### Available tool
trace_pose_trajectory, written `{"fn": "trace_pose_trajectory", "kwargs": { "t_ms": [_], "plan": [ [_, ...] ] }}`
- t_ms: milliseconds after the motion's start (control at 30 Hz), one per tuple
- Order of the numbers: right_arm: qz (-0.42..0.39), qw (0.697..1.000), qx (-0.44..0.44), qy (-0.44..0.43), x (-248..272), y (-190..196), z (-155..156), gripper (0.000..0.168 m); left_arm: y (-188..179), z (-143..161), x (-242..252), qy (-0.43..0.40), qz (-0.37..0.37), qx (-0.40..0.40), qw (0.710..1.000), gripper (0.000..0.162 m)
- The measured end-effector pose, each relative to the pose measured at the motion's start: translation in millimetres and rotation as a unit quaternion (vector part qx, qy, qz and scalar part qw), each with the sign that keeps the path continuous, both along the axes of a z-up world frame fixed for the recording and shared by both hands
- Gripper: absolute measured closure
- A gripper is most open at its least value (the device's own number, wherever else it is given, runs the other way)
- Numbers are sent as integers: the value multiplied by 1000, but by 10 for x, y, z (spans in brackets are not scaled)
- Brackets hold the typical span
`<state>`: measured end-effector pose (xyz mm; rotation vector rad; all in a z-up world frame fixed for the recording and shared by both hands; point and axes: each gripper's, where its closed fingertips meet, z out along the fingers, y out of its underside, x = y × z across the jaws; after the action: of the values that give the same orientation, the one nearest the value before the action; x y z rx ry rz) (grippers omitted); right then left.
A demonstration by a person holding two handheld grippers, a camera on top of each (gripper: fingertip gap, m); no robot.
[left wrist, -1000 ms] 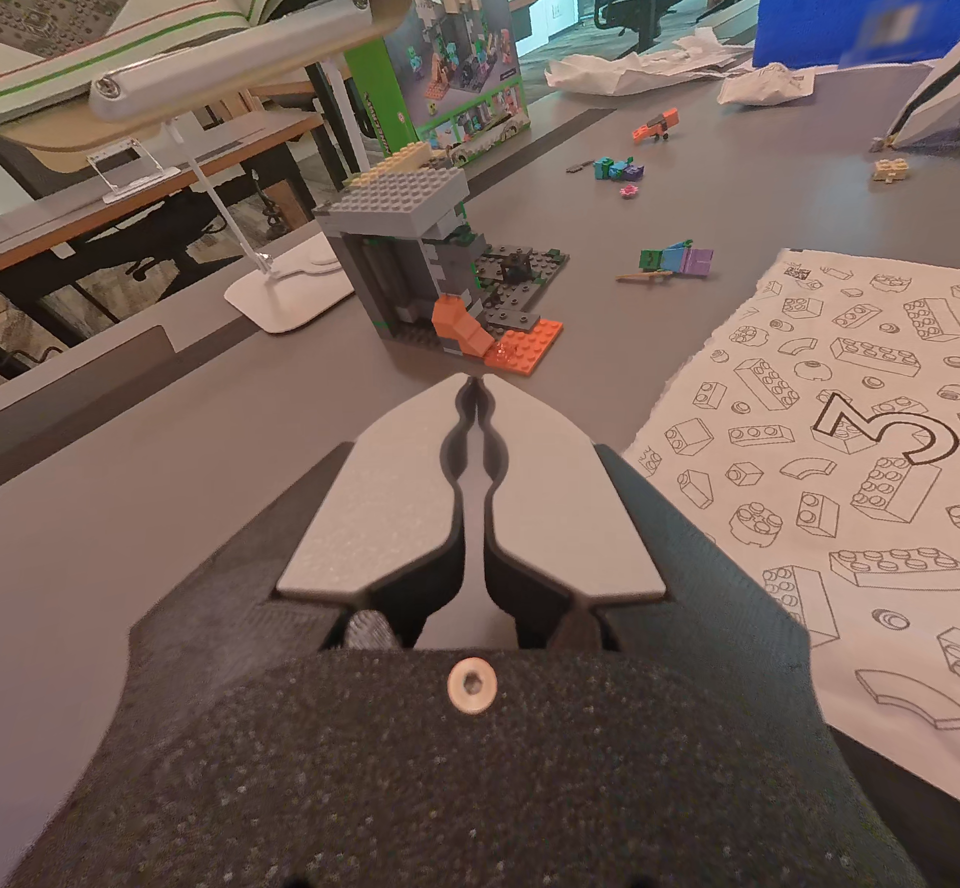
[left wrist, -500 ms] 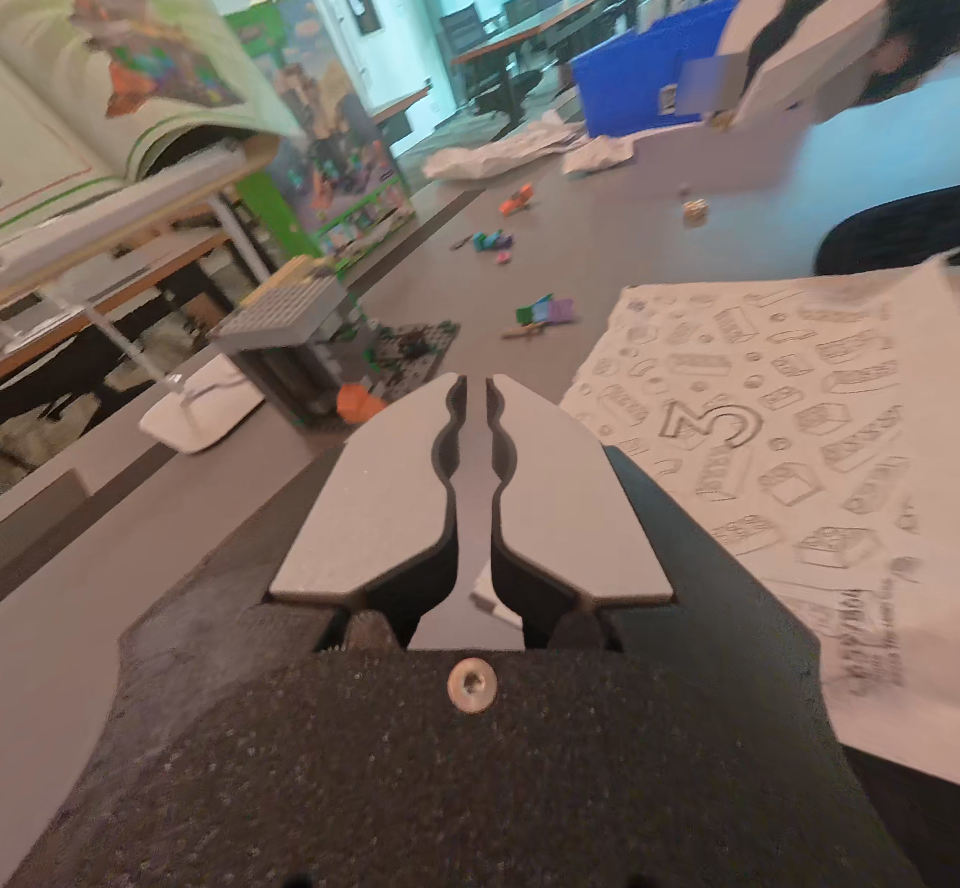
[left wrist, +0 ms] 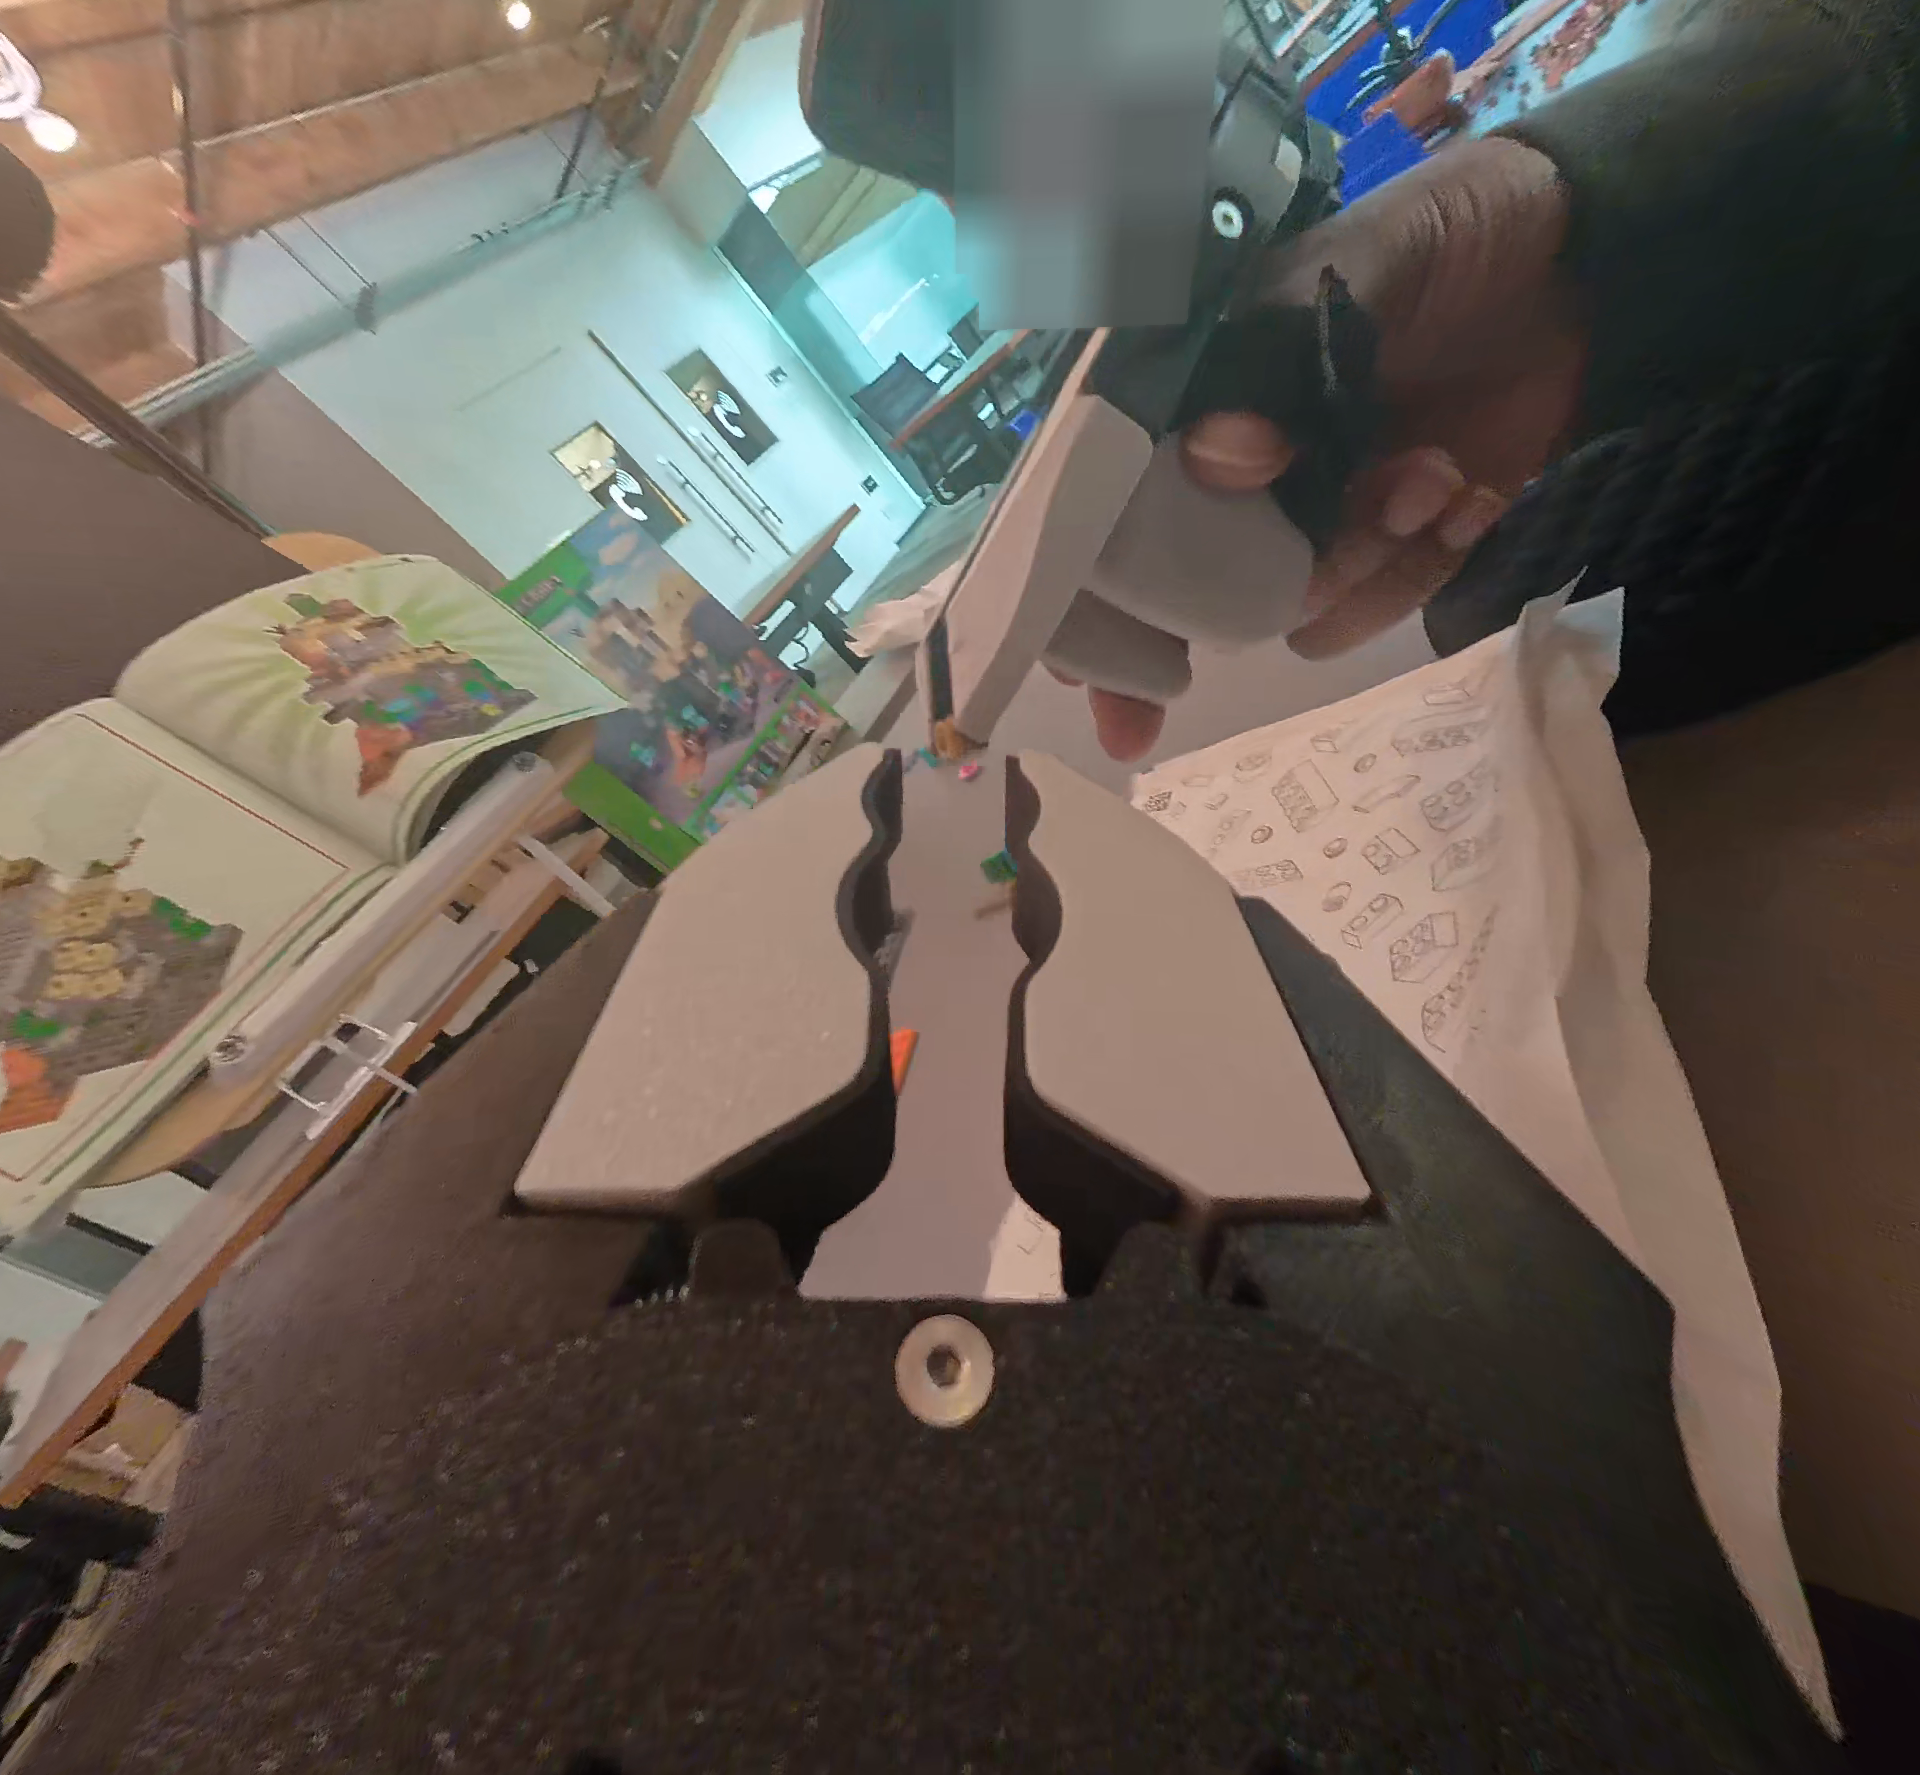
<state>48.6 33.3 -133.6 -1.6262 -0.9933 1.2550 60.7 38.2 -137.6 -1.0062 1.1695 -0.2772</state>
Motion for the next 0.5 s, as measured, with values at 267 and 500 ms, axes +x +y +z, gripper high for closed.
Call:
{"fn": "trace_pose_trajectory", "kwargs": {
  "t_ms": [267,500],
  "plan": [
    [15,997,-69,42,-10,-37,-27,159,-68,6,5,11,-4,16,1000,154],
    [-81,997,-1,-17,457,151,-145,148,235,82,-552,12,92,-37,995,154]
  ]
}}
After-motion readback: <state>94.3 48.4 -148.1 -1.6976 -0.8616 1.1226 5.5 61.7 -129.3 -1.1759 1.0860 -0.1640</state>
